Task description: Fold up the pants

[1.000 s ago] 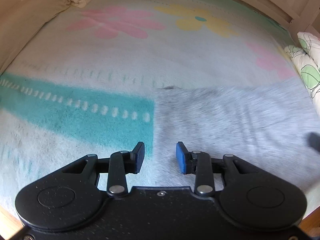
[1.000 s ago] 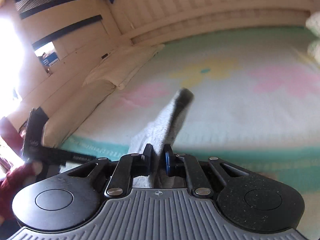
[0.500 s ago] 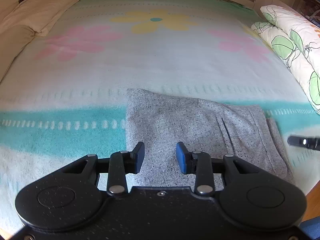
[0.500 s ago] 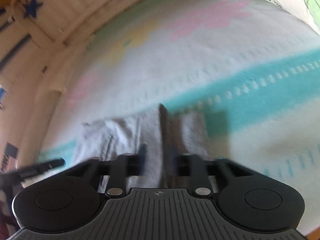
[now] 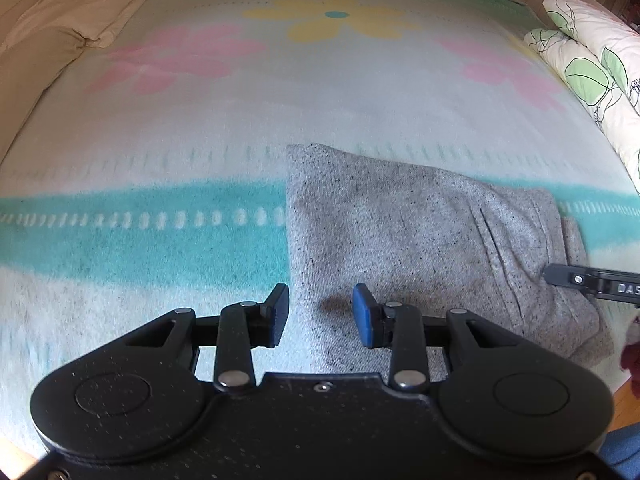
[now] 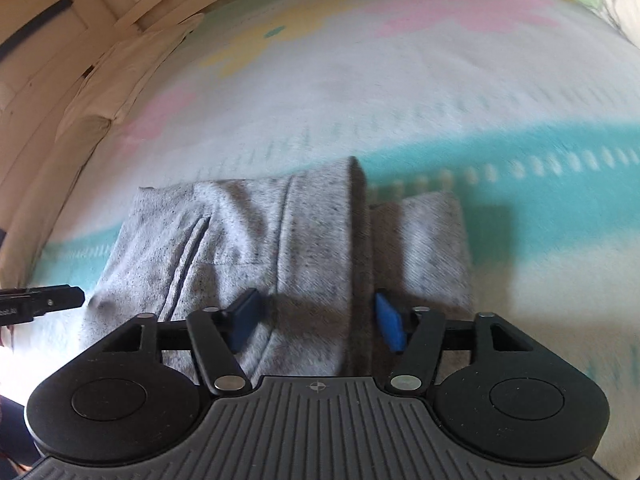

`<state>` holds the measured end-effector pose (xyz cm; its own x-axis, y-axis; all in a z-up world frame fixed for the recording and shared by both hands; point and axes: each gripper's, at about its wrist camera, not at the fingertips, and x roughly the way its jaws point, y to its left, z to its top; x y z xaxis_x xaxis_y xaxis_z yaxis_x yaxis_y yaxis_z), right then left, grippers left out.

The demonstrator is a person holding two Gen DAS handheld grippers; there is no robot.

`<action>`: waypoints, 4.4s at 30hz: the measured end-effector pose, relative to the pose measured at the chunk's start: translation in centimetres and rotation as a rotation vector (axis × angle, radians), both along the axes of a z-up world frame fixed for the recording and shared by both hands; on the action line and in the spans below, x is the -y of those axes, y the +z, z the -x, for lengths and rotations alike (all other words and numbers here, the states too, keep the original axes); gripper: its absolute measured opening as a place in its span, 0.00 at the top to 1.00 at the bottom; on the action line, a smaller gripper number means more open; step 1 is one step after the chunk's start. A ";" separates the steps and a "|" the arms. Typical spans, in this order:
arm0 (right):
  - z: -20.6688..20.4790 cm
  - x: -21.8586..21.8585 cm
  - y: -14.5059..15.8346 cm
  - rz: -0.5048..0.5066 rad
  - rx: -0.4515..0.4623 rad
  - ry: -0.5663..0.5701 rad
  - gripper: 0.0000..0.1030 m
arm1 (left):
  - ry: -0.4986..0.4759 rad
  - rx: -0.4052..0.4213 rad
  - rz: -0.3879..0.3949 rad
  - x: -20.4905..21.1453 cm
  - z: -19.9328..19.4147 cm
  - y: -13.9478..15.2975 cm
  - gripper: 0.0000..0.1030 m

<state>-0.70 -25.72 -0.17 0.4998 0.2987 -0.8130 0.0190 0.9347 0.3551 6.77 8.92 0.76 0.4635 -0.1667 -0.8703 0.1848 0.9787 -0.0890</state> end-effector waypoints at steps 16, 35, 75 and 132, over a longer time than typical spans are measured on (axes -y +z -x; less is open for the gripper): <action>0.4 -1.3 5.0 -0.062 0.081 0.042 0.88 | 0.034 -0.015 0.001 -1.4 -0.3 -0.4 0.58; 2.3 1.1 4.3 0.226 -0.018 -0.012 0.85 | -0.127 0.047 -0.021 3.8 1.3 -0.6 0.55; -1.7 -1.0 0.7 0.342 0.082 0.016 0.45 | -0.018 0.026 -0.134 9.7 -5.8 -6.4 0.48; 3.2 1.5 3.1 0.052 0.057 0.042 0.73 | -0.046 -0.027 0.194 0.3 -2.0 -4.7 0.81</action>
